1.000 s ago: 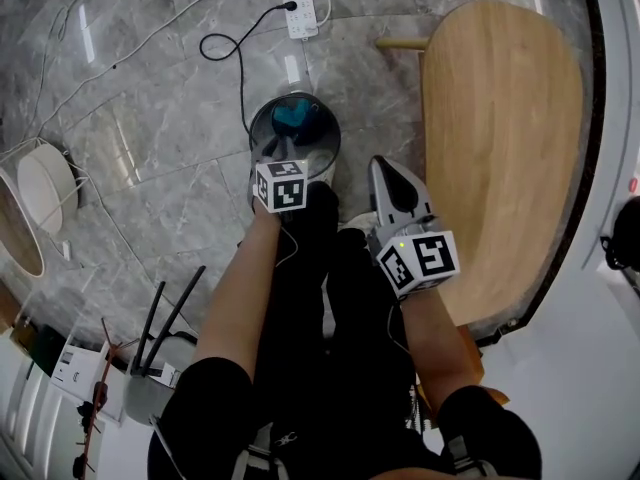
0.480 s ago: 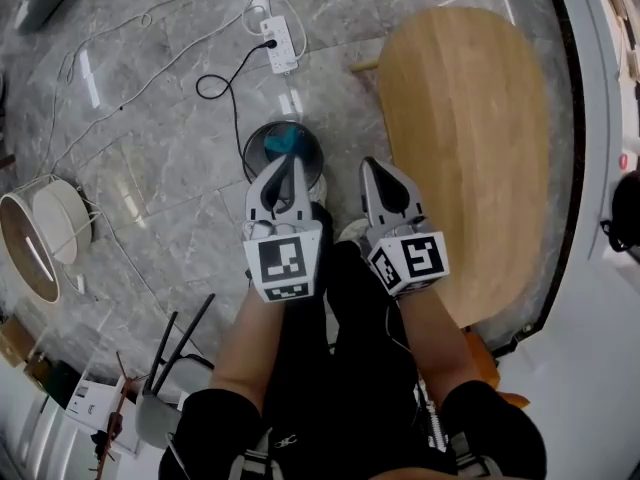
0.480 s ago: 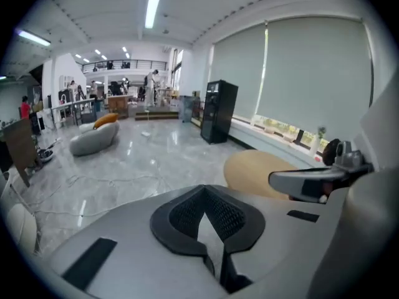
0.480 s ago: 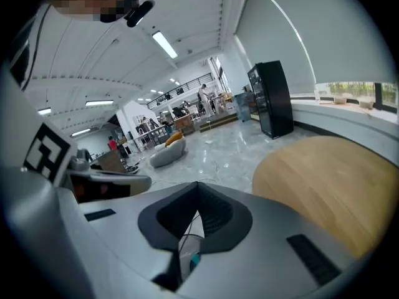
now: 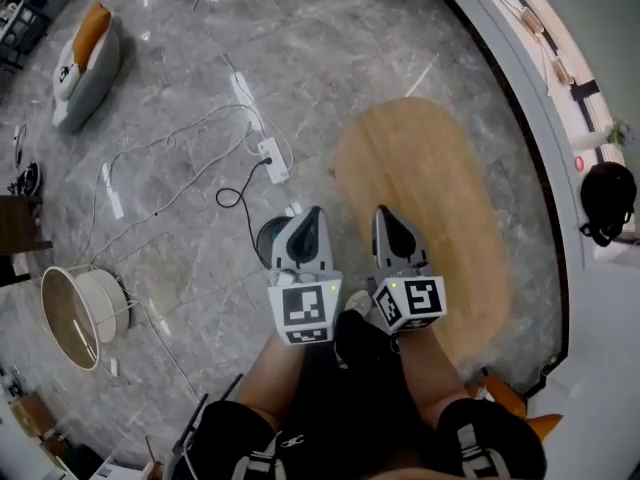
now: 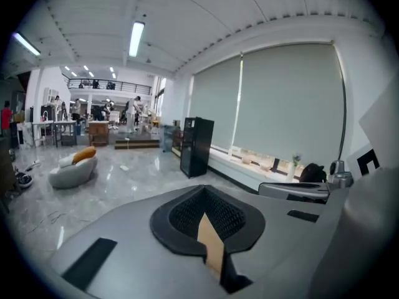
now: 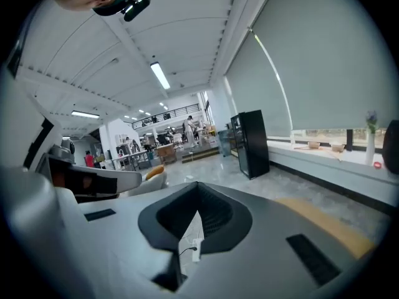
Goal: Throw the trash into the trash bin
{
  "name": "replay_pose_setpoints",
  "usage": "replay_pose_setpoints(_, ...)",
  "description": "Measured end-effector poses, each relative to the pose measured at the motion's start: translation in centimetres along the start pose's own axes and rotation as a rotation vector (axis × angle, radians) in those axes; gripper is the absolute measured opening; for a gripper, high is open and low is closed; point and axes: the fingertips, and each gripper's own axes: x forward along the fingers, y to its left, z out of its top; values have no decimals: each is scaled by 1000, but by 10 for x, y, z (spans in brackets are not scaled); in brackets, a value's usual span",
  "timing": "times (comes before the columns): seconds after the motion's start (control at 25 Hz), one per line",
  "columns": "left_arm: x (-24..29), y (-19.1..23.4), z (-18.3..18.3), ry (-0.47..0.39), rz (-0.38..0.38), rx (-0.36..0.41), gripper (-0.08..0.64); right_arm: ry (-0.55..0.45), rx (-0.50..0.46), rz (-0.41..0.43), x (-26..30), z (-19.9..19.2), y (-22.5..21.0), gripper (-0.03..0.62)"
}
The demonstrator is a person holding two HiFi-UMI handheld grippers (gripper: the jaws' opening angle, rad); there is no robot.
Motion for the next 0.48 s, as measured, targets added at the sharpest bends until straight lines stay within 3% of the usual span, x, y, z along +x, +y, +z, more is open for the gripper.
replay_pose_setpoints(0.28, -58, -52, 146, -134, -61, 51, 12, -144, -29, -87, -80, 160, -7, 11)
replay_pose_setpoints(0.48, -98, -74, 214, -205, -75, 73, 12, -286, -49, -108, -134, 247, -8, 11)
